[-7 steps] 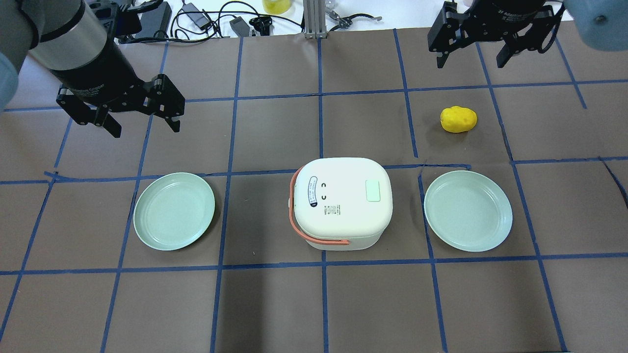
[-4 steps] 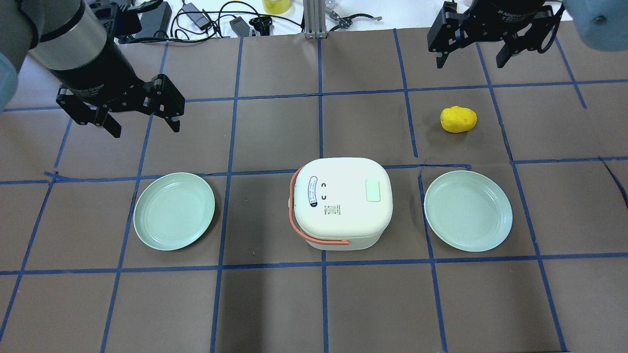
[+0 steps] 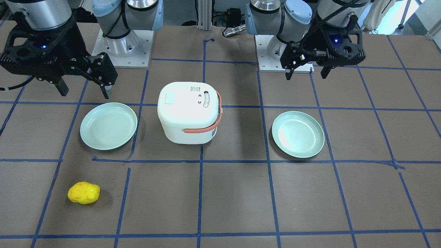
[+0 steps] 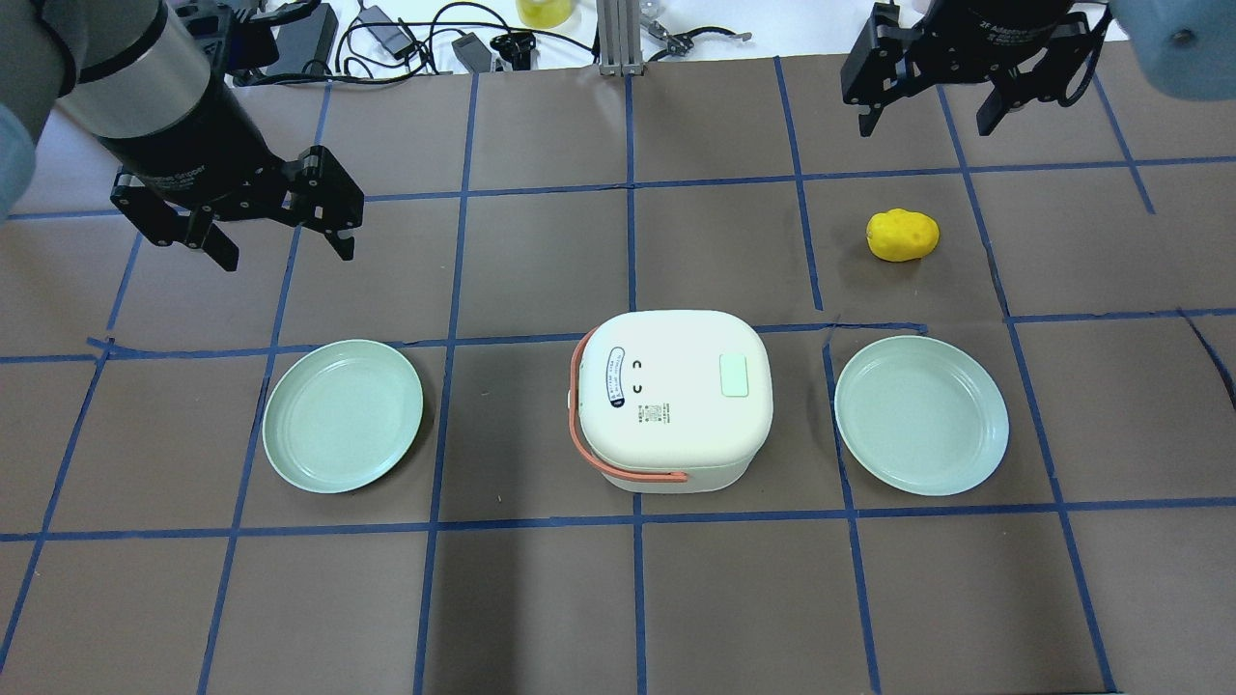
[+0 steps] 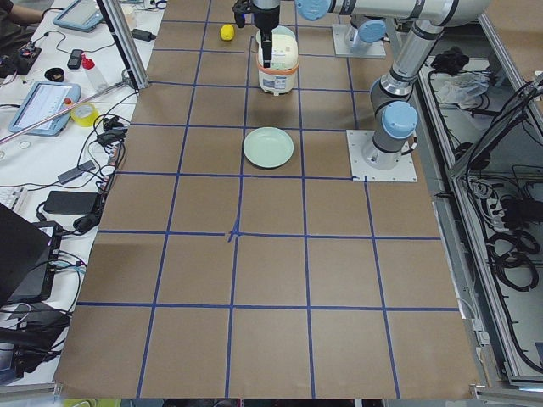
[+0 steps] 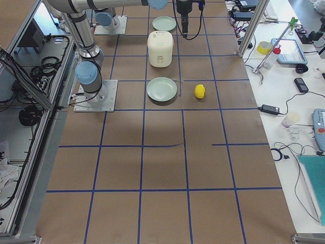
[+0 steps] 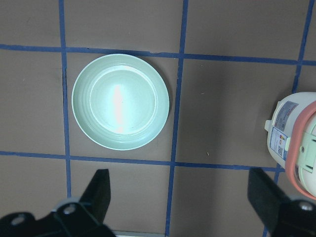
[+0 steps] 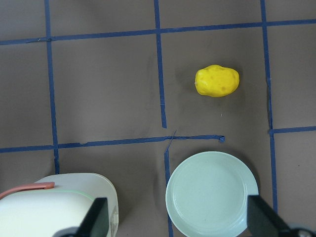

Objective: Press rice cooker button

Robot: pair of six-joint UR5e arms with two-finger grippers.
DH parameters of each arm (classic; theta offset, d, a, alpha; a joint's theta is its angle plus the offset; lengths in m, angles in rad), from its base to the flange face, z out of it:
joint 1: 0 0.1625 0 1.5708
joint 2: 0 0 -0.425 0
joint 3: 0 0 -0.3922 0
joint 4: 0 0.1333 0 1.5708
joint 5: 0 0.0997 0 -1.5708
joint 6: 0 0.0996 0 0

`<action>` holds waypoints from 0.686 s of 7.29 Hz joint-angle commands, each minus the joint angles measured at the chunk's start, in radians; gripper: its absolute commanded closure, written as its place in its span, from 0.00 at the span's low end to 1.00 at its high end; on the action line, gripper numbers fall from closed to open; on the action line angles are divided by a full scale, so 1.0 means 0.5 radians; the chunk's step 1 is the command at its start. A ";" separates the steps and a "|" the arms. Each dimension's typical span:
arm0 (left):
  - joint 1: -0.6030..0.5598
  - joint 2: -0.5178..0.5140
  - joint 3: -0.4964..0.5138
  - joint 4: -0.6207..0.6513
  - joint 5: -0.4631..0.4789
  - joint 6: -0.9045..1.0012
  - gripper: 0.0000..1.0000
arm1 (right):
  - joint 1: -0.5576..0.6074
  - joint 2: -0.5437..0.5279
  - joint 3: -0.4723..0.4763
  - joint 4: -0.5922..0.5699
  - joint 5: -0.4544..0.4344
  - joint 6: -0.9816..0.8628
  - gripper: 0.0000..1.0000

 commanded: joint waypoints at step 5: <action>0.000 0.000 0.000 0.000 0.000 -0.002 0.00 | 0.056 -0.010 0.112 0.014 0.109 0.002 0.44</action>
